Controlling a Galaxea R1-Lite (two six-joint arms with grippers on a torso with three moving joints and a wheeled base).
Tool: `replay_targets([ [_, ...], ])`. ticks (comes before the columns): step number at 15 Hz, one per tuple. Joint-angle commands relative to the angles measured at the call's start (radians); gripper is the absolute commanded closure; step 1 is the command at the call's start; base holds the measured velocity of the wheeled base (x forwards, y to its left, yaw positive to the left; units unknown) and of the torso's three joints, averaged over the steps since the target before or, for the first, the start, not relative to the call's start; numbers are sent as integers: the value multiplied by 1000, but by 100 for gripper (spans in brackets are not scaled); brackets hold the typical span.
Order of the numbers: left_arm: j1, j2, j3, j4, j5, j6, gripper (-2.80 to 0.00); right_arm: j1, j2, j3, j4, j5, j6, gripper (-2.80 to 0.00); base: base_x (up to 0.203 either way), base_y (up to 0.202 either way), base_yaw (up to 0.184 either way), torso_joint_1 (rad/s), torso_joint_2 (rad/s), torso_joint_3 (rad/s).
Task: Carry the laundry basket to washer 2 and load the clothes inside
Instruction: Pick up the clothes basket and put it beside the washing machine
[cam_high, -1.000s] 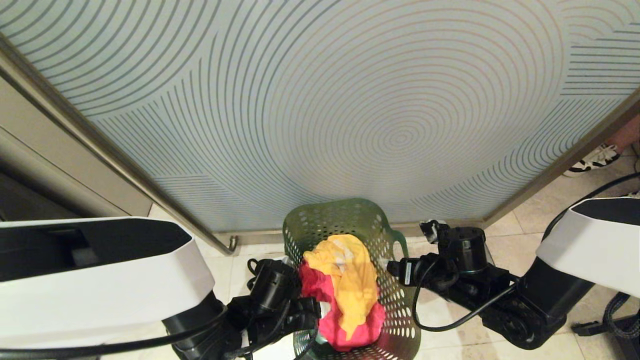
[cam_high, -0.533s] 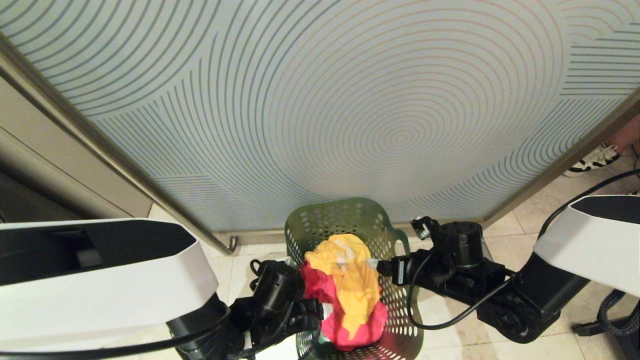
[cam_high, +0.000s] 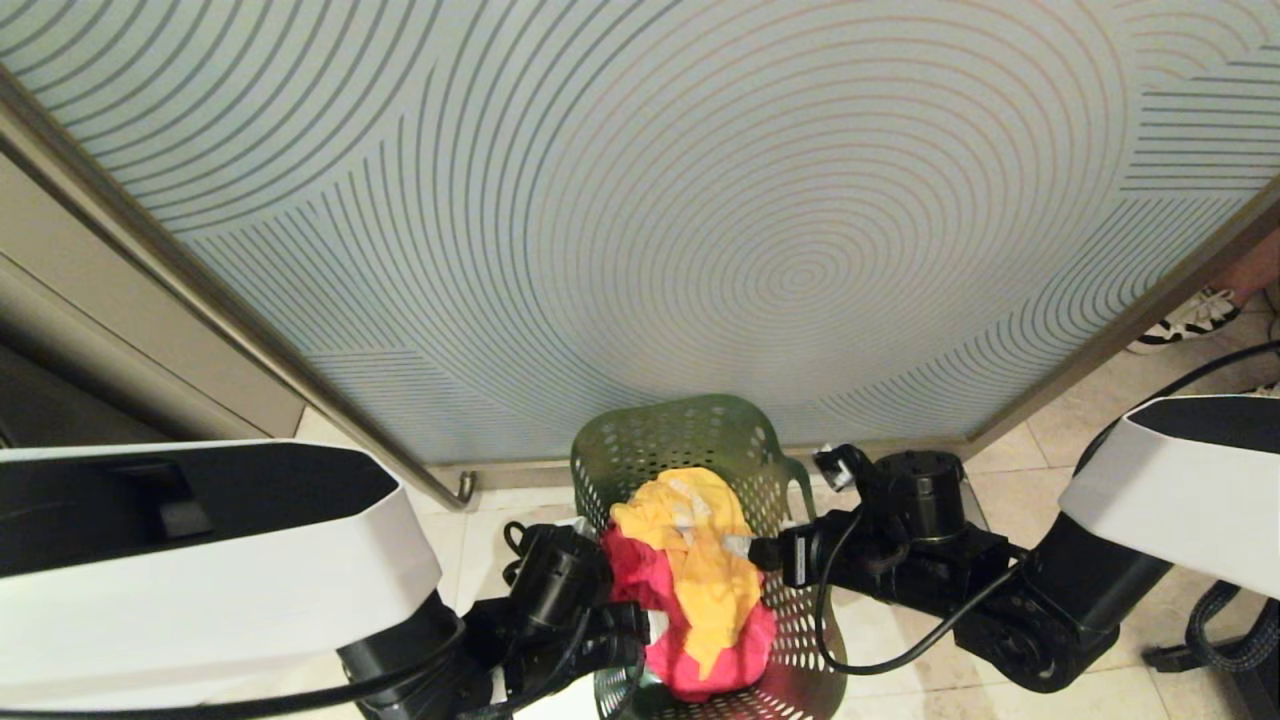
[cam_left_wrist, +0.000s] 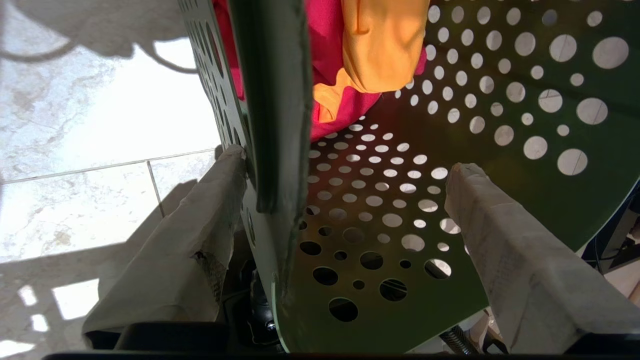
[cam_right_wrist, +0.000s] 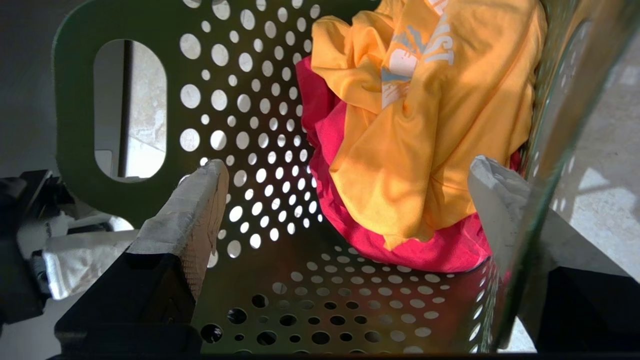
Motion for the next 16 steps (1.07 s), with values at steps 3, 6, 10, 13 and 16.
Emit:
replay_targets([
  [3,-12,-1,-1,-5,0,-2,-280,-3,9,1,-6,-2,4,-280,0,0,0,0,0,0],
  [6,-12,2,-2,-5,2,-2,-280,-3,23,1,-6,-5,4,-280,0,0,0,0,0,0],
  [10,-12,4,-13,-5,0,-3,-280,-3,23,-5,-6,-6,4,-280,0,0,0,0,0,0],
  [13,-15,4,-22,-5,2,-1,-280,-3,21,-5,-6,-6,1,-280,0,0,0,0,0,0],
  [16,-21,2,-22,-5,-3,-3,-280,-3,23,-2,-6,-9,1,-280,0,0,0,0,0,0],
])
